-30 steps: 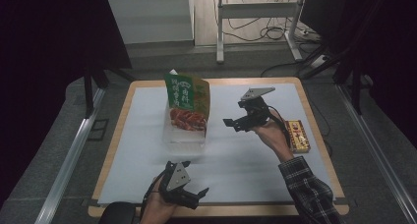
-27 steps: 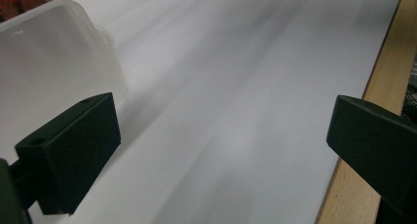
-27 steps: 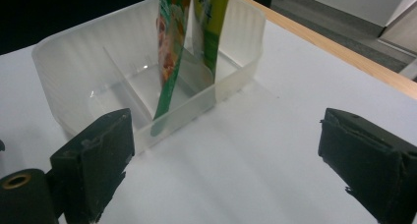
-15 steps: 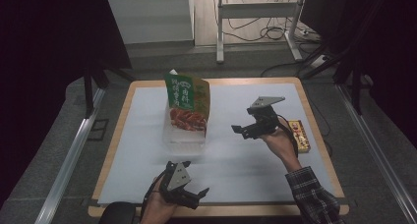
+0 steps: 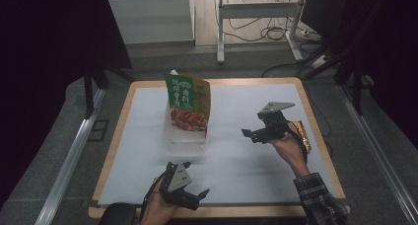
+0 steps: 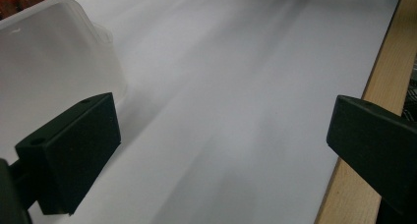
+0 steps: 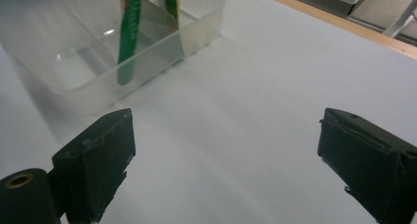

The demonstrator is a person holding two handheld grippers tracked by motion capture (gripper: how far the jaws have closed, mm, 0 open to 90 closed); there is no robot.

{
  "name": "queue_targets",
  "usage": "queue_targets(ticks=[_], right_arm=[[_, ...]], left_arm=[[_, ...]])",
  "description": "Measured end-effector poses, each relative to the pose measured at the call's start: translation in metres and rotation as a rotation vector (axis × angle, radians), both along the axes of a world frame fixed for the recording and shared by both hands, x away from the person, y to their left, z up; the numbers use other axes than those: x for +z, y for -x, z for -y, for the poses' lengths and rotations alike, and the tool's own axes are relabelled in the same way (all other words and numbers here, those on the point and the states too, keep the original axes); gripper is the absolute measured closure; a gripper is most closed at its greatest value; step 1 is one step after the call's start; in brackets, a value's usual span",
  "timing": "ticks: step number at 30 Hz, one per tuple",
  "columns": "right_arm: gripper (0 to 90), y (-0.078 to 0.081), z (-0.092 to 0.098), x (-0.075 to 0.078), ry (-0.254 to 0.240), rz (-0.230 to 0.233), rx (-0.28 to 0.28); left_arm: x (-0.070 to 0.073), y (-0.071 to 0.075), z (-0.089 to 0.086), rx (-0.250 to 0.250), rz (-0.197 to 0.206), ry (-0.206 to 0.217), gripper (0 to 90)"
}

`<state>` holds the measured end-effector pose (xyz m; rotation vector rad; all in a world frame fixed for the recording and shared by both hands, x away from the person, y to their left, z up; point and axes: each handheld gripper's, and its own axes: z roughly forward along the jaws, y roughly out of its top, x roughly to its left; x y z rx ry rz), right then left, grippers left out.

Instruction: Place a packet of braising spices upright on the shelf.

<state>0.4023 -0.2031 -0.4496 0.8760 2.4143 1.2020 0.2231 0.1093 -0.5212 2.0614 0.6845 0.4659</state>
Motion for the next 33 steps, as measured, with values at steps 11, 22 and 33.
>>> queue_targets(ticks=[11,22,33], right_arm=[[6.0,-0.003,0.018,-0.008,0.010,0.003,-0.064],[3.6,-0.003,0.027,-0.012,0.025,-0.005,-0.105],[3.4,-0.007,0.047,-0.015,0.004,-0.024,-0.206]], left_arm=[[0.000,0.000,0.000,0.002,-0.001,-0.002,0.0],[0.000,0.000,0.000,0.003,-0.001,-0.003,0.0],[0.000,0.000,-0.001,-0.001,0.000,-0.011,0.0]])
